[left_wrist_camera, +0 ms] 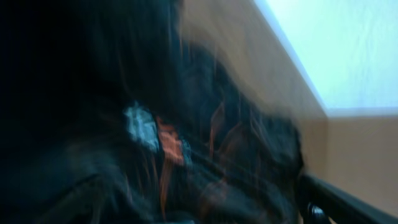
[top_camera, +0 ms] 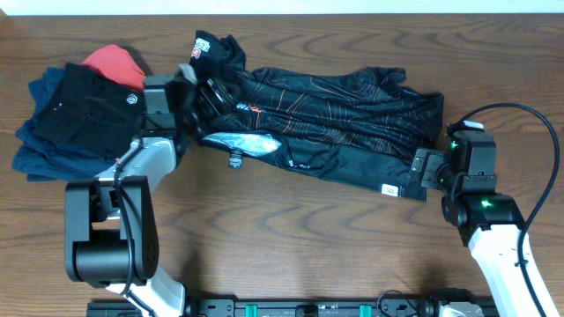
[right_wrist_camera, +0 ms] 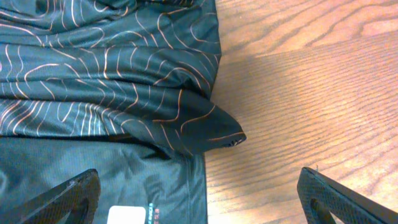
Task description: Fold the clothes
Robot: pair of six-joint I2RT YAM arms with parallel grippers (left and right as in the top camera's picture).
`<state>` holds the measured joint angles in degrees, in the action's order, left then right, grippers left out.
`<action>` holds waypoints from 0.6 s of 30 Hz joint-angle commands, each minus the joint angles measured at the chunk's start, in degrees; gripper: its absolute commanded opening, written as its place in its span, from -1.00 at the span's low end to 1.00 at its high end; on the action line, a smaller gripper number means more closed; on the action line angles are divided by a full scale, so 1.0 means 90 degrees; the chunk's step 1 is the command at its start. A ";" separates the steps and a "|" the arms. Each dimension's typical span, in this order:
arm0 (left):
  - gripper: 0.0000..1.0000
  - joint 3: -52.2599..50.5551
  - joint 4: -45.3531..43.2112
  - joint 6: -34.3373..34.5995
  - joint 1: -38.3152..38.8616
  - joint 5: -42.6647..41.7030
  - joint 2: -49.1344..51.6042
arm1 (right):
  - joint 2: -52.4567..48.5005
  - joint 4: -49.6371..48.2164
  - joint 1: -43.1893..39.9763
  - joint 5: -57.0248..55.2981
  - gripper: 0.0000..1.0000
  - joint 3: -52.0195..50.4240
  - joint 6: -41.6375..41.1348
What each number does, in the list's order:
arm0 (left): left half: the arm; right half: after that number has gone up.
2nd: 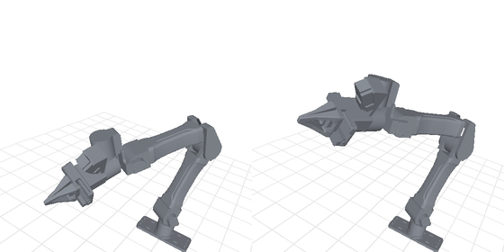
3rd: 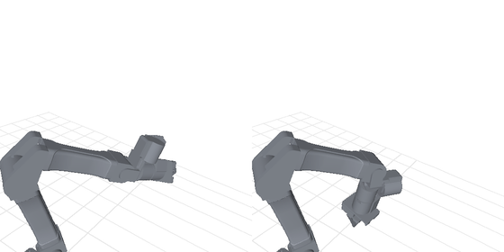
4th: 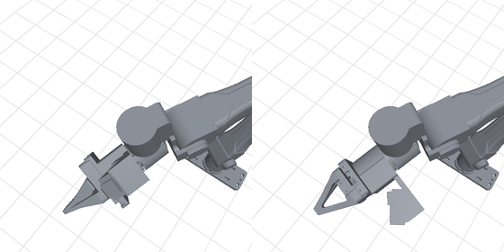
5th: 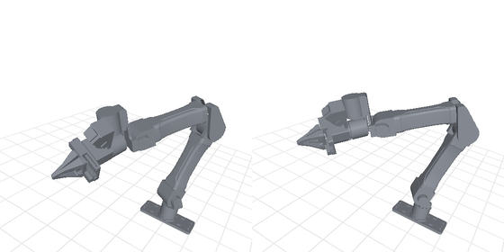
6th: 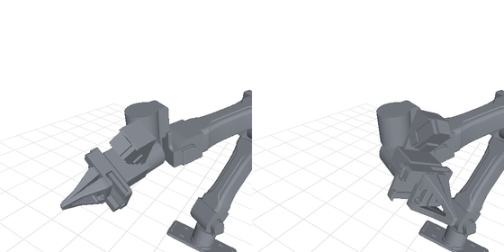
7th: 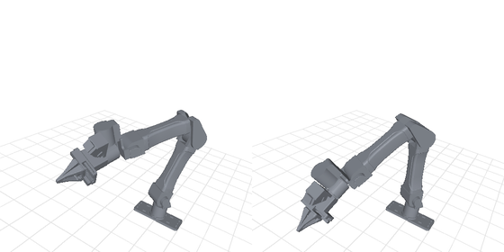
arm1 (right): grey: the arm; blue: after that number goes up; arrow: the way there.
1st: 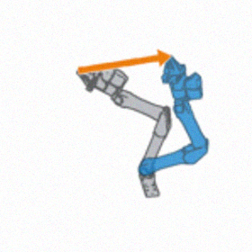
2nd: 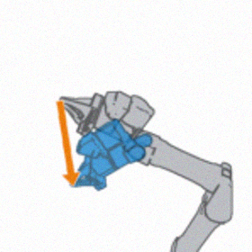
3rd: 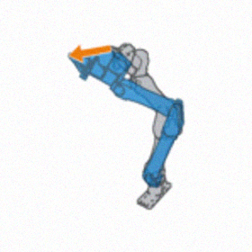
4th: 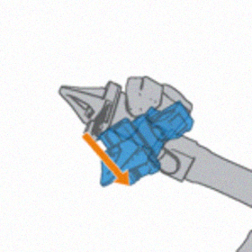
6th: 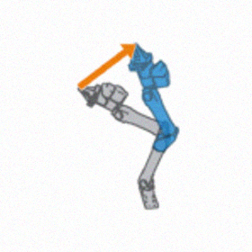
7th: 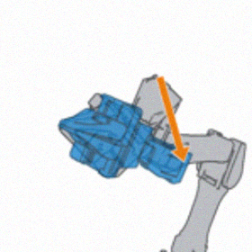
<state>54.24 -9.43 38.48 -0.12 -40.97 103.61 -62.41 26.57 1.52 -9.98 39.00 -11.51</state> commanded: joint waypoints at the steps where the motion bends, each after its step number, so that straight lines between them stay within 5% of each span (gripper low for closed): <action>1: 0.96 0.0024 0.0933 -0.0083 0.0464 -0.1353 -0.0092 | -0.0034 0.0007 -0.0061 -0.0058 0.98 0.0070 -0.0046; 8: 0.96 0.0022 0.2458 -0.0481 0.1921 -0.0865 -0.0090 | -0.0129 0.0010 -0.0061 -0.0056 0.99 0.0070 -0.0046; 18: 0.99 -0.0051 0.2302 0.1107 0.3808 0.2285 -0.0058 | -0.0138 0.0049 -0.0061 -0.0051 0.98 0.0070 -0.0049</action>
<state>54.15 11.99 43.00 31.68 -32.75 102.59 -63.37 26.85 1.52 -9.96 39.00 -11.51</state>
